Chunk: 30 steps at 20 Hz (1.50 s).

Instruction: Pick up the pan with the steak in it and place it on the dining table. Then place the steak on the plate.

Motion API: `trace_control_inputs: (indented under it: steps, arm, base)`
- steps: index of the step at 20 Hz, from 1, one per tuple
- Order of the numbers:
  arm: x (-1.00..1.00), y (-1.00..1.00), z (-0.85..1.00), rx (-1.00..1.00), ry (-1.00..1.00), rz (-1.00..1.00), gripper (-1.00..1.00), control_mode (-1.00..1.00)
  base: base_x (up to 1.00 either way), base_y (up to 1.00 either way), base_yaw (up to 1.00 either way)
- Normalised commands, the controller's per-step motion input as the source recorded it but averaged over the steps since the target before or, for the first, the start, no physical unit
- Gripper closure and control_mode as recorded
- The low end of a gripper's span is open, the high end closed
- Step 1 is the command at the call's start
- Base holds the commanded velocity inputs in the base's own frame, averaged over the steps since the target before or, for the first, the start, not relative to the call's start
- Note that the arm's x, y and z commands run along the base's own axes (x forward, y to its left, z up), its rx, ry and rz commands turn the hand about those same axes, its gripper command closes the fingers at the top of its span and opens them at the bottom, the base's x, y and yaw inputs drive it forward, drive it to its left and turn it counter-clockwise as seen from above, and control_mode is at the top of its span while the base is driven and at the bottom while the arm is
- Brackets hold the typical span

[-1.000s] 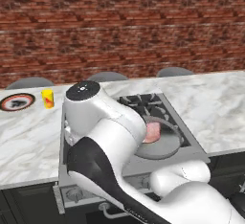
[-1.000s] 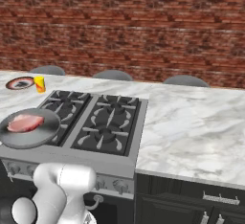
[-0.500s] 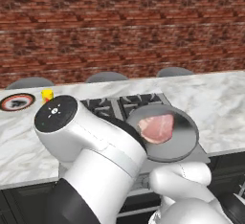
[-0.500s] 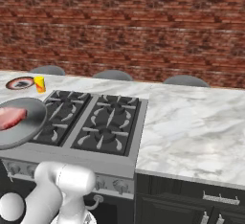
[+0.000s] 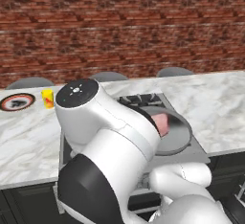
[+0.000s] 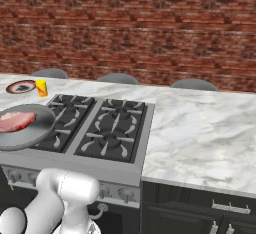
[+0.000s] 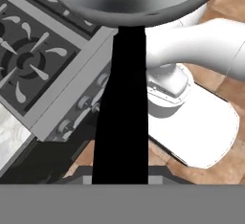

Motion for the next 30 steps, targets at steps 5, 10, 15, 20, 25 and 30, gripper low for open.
trace_control_inputs:
  steps: [5, 10, 15, 20, 25, 30]
  arm:
    - [0.00, 0.00, 0.00, 0.00, 0.00, 0.00, 1.00, -1.00]
    - [-0.02, 0.00, 0.00, 0.00, 0.00, 0.00, 1.00, 1.00]
    - [0.00, 0.00, 0.00, 0.00, 0.00, 0.00, 1.00, 1.00]
    - [0.00, 0.00, 0.00, 0.00, 0.00, 0.00, 1.00, 1.00]
    - [0.00, 0.00, 0.00, 0.00, 0.00, 0.00, 1.00, 1.00]
    - [0.00, 0.00, 0.00, 0.00, 0.00, 0.00, 1.00, 1.00]
  base:
    - [0.00, 0.00, 0.00]
    - [-0.06, 0.00, 0.00]
    - [-0.47, 0.00, 0.02]
    - [-0.54, 0.06, 0.04]
    - [-0.47, 0.17, 0.05]
    - [-0.06, 0.58, 0.03]
